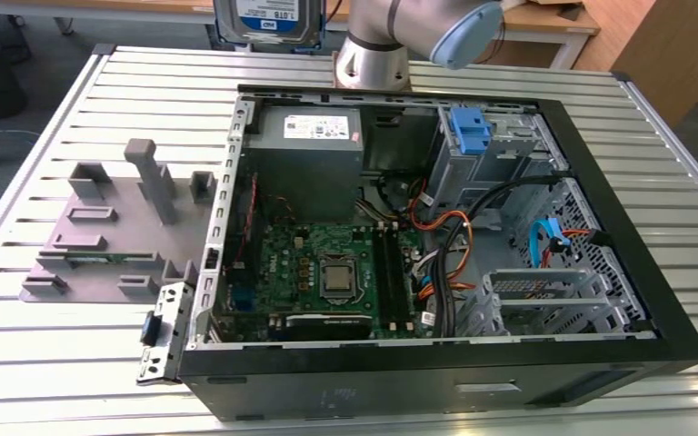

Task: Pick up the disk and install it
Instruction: 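Pick up the disk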

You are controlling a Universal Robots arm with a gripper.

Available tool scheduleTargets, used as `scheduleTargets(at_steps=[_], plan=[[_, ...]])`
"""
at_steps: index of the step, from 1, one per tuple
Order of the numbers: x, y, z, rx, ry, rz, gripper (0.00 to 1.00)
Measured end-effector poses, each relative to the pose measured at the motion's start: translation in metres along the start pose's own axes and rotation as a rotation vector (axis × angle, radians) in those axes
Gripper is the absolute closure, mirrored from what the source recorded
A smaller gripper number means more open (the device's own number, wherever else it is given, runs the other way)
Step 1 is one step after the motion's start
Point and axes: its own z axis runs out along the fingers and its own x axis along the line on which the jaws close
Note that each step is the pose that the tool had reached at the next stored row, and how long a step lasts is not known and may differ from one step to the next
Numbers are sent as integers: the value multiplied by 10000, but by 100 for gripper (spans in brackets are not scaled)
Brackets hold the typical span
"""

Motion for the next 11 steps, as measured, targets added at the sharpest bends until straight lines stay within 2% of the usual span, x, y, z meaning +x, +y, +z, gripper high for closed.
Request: scheduleTargets(at_steps=[4, 11], plan=[[-3, -42, 1, 0, 0, 0, 65], [-11, -209, 3, 0, 0, 0, 65]])
